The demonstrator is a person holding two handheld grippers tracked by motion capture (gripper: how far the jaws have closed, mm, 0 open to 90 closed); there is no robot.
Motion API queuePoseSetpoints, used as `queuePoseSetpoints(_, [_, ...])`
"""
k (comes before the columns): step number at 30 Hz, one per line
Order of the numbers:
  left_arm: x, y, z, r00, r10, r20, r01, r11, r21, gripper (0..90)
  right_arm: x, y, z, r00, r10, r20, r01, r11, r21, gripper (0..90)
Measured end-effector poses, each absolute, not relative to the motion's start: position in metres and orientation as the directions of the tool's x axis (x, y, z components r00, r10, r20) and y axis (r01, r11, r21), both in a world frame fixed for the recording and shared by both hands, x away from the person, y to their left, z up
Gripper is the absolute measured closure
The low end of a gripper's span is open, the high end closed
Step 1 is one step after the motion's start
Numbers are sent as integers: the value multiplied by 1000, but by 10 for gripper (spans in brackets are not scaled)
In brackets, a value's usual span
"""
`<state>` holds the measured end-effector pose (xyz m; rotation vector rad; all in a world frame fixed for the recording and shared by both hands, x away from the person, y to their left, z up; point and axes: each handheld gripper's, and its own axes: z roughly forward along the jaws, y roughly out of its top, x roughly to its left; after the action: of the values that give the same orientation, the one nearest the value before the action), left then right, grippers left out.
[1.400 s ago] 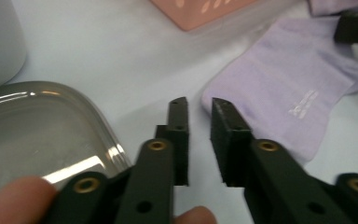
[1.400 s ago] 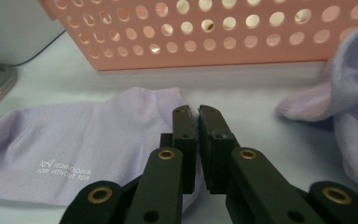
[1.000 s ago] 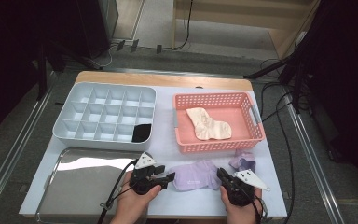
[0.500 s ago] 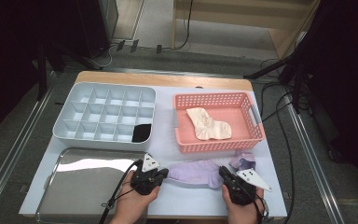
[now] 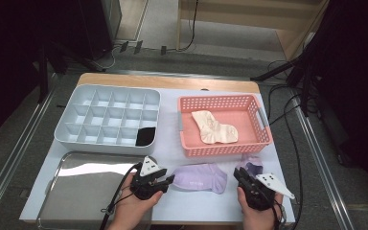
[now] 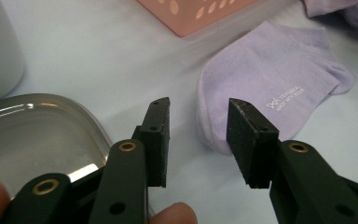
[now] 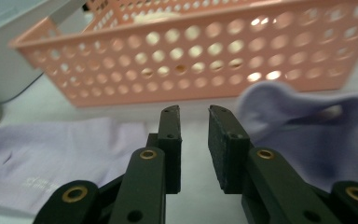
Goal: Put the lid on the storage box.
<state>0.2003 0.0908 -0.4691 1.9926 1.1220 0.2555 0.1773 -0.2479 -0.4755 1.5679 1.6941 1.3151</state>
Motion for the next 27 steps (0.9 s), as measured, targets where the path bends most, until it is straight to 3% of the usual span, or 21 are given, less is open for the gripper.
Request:
queuePoseSetpoints(4, [198, 97, -470, 584, 783, -216, 620, -259, 740, 569, 175, -259, -471, -190, 953, 236, 447, -130, 885, 672])
queuePoseSetpoints(5, [197, 101, -470, 578, 789, -211, 620, -257, 741, 568, 174, -263, -470, -148, 967, 209, 432, -127, 893, 584])
queuePoseSetpoints(11, [197, 103, -472, 575, 788, -220, 626, -251, 739, 569, 176, -266, -473, -70, 989, 134, 427, -91, 900, 436])
queuePoseSetpoints(16, [196, 101, -473, 583, 781, -222, 624, -256, 738, 569, 186, -271, -484, 2, 991, 130, 506, -114, 855, 346])
queuePoseSetpoints(20, [196, 101, -473, 585, 780, -222, 623, -256, 739, 569, 194, -275, -495, 4, 990, 139, 597, -114, 794, 469])
queuePoseSetpoints(21, [196, 101, -473, 585, 779, -224, 622, -255, 740, 569, 195, -275, -495, -1, 988, 153, 610, -120, 783, 553])
queuePoseSetpoints(22, [196, 101, -473, 586, 779, -224, 622, -255, 740, 569, 194, -276, -495, -14, 987, 161, 609, -119, 784, 667])
queuePoseSetpoints(23, [196, 101, -473, 586, 779, -224, 622, -255, 740, 569, 194, -276, -495, -23, 987, 161, 608, -114, 786, 729])
queuePoseSetpoints(24, [196, 101, -473, 586, 779, -224, 622, -256, 740, 569, 194, -276, -495, -23, 987, 161, 608, -114, 786, 729])
queuePoseSetpoints(25, [196, 102, -473, 587, 778, -223, 622, -258, 739, 569, 191, -274, -493, -46, 988, 144, 583, -91, 807, 839])
queuePoseSetpoints(27, [196, 102, -473, 587, 777, -229, 623, -253, 740, 569, 186, -272, -490, -76, 988, 136, 532, -75, 843, 859])
